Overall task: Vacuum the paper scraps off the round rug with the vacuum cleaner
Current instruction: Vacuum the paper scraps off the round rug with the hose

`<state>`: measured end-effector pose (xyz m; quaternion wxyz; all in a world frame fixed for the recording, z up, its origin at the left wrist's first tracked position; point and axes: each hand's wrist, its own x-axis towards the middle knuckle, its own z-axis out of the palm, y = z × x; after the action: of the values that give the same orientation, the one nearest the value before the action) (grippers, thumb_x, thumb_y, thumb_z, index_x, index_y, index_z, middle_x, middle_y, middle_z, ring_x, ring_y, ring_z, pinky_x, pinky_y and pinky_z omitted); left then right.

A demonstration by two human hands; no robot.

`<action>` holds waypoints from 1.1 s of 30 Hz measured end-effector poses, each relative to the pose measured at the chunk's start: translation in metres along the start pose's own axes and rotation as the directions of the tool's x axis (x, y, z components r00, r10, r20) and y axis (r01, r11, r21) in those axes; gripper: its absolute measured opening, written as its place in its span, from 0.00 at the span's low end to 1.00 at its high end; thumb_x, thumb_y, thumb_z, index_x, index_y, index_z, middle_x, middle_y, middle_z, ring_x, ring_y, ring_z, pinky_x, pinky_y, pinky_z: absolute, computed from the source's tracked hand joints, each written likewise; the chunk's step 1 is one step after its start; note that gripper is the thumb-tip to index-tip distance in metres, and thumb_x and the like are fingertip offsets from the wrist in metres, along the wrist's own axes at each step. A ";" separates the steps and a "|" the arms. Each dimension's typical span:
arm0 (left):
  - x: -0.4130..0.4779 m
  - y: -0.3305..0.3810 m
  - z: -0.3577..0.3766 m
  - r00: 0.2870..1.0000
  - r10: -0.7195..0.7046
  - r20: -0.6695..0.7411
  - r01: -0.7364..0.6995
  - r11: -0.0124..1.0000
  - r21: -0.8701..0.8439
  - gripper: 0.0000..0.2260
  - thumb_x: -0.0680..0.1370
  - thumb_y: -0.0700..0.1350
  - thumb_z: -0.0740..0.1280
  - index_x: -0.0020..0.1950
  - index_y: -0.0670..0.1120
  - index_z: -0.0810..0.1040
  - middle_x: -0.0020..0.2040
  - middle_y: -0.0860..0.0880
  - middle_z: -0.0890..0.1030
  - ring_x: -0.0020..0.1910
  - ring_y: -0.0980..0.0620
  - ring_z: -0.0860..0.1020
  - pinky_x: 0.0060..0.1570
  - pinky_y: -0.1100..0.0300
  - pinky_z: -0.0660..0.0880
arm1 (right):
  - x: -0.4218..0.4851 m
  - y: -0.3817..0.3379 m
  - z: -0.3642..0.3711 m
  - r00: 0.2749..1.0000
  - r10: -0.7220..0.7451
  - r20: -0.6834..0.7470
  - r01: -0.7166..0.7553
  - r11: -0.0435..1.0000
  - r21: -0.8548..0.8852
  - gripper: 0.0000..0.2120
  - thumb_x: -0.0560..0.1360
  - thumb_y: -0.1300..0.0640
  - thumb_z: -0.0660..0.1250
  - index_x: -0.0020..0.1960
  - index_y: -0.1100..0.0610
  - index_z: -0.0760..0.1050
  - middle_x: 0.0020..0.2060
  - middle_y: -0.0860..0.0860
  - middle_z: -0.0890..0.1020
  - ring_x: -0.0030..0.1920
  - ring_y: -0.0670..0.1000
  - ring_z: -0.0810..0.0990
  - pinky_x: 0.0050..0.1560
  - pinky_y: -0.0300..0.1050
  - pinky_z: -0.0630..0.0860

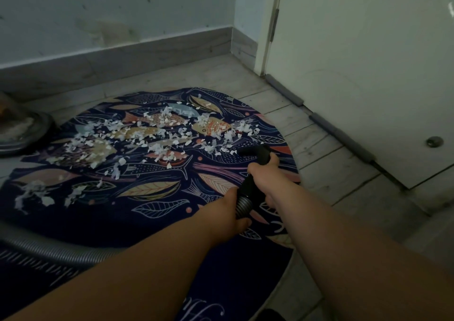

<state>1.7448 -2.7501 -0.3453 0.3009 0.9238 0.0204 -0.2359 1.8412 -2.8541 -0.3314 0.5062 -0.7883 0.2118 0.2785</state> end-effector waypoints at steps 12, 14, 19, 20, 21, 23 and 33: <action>-0.007 -0.009 -0.003 1.000 -0.009 -0.014 0.009 1.000 -0.001 0.32 0.77 0.54 0.65 0.74 0.47 0.53 0.62 0.43 0.75 0.57 0.45 0.76 0.54 0.56 0.73 | 0.000 0.000 0.014 0.999 -0.041 0.023 0.042 0.999 -0.028 0.38 0.80 0.55 0.61 0.80 0.42 0.41 0.48 0.56 0.72 0.43 0.56 0.74 0.49 0.55 0.77; -0.010 -0.012 -0.003 1.000 -0.017 -0.016 0.017 1.000 0.004 0.32 0.77 0.54 0.65 0.74 0.47 0.52 0.62 0.43 0.75 0.57 0.45 0.76 0.53 0.56 0.73 | -0.001 0.000 0.018 0.998 -0.048 0.032 0.049 0.998 -0.035 0.38 0.80 0.55 0.61 0.80 0.43 0.41 0.50 0.56 0.72 0.43 0.56 0.74 0.52 0.56 0.78; -0.016 -0.019 -0.005 0.999 -0.045 -0.014 0.045 0.999 0.016 0.34 0.77 0.55 0.65 0.76 0.48 0.49 0.64 0.43 0.74 0.60 0.45 0.75 0.59 0.53 0.71 | -0.003 -0.001 0.026 0.997 -0.056 0.059 0.058 0.998 -0.040 0.38 0.79 0.55 0.61 0.80 0.42 0.42 0.51 0.56 0.72 0.44 0.56 0.74 0.53 0.57 0.78; -0.017 -0.020 -0.005 0.999 -0.049 -0.015 0.049 0.999 0.013 0.34 0.77 0.55 0.65 0.76 0.48 0.50 0.64 0.43 0.74 0.60 0.45 0.75 0.60 0.53 0.71 | -0.004 -0.002 0.028 0.996 -0.059 0.065 0.062 0.997 -0.043 0.38 0.79 0.55 0.61 0.80 0.42 0.42 0.51 0.56 0.72 0.44 0.56 0.74 0.52 0.56 0.77; -0.018 -0.021 -0.006 0.998 -0.053 -0.015 0.053 0.999 0.009 0.33 0.77 0.55 0.65 0.75 0.48 0.50 0.64 0.43 0.74 0.60 0.45 0.75 0.60 0.53 0.71 | -0.005 -0.002 0.029 0.996 -0.062 0.071 0.065 0.997 -0.046 0.37 0.80 0.55 0.61 0.80 0.42 0.42 0.50 0.56 0.72 0.44 0.56 0.73 0.51 0.55 0.77; -0.020 -0.022 -0.007 0.998 -0.063 -0.018 0.063 0.998 0.001 0.32 0.77 0.55 0.65 0.74 0.48 0.52 0.64 0.43 0.74 0.59 0.45 0.75 0.60 0.53 0.70 | -0.006 -0.003 0.032 0.994 -0.062 0.087 0.066 0.997 -0.045 0.37 0.80 0.55 0.61 0.80 0.42 0.42 0.54 0.56 0.72 0.44 0.56 0.73 0.51 0.55 0.77; -0.031 -0.032 -0.016 0.992 -0.124 -0.023 0.124 0.992 0.002 0.35 0.77 0.55 0.65 0.76 0.47 0.49 0.64 0.43 0.74 0.59 0.45 0.75 0.56 0.56 0.73 | -0.009 -0.008 0.049 0.980 -0.086 0.177 0.097 0.994 -0.051 0.38 0.80 0.57 0.61 0.80 0.44 0.41 0.52 0.57 0.73 0.43 0.56 0.74 0.46 0.52 0.73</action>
<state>1.7180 -2.7120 -0.3375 0.2838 0.9238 0.0807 -0.2438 1.8287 -2.8056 -0.3359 0.5114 -0.7844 0.1217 0.3292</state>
